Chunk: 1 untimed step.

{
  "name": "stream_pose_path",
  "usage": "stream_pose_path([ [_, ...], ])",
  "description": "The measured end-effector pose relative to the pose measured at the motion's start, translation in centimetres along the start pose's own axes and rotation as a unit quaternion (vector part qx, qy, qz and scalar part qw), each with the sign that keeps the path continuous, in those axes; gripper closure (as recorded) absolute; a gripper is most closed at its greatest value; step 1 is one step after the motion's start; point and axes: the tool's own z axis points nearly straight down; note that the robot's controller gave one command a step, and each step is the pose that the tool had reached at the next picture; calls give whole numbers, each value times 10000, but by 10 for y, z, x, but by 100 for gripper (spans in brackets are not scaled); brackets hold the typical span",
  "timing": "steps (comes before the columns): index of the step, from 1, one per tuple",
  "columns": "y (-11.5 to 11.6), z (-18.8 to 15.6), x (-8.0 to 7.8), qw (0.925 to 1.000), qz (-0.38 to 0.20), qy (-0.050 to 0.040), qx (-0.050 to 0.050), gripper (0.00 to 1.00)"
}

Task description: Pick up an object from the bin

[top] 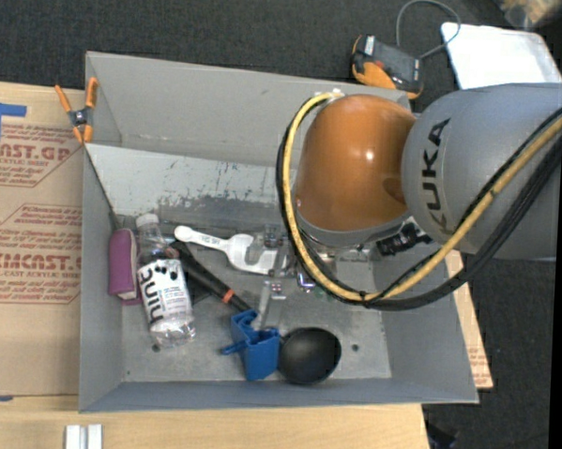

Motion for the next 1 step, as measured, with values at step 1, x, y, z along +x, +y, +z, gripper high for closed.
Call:
stream_pose_path([
  [1,-1,-3,-1,10000,8,-30,-3,0],
])
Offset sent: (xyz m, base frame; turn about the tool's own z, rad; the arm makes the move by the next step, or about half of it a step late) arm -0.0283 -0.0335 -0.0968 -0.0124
